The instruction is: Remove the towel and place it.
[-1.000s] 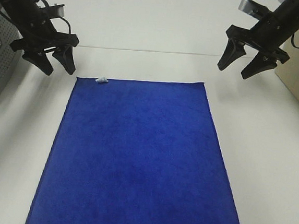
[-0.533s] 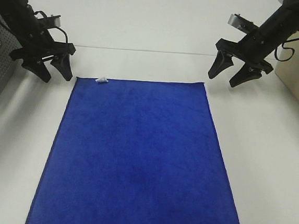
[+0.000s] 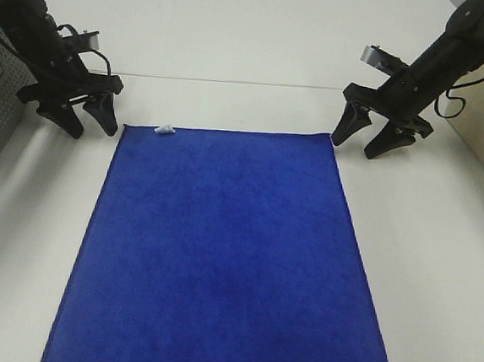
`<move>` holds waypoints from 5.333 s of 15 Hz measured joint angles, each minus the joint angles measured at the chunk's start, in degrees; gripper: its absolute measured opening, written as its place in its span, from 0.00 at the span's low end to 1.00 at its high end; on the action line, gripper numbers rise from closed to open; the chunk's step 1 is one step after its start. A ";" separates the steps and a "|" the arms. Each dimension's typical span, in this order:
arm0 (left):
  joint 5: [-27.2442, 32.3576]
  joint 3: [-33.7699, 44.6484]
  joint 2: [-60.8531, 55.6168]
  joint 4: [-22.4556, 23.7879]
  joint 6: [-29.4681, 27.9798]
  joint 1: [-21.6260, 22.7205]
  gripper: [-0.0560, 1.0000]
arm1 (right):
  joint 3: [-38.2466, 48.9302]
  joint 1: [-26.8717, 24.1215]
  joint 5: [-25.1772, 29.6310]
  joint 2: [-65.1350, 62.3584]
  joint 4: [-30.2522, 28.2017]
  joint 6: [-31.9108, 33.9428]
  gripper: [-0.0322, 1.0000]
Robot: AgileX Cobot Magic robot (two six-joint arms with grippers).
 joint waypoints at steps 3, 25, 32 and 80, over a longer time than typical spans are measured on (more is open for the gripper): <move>0.00 -0.17 0.11 -0.34 0.00 0.00 0.63 | -0.46 0.00 0.11 0.46 0.57 -0.06 0.73; -3.95 -1.03 2.46 -8.94 -0.11 -7.45 0.55 | -0.46 8.88 -10.77 1.15 -3.67 -0.17 0.26; -4.41 -1.03 3.04 -9.05 0.97 -7.45 0.14 | -0.46 9.51 -11.40 1.15 -6.93 -0.23 0.05; -45.32 -12.66 9.74 -4.87 15.01 -7.56 0.57 | -10.77 9.51 -43.20 7.28 1.26 -15.24 0.63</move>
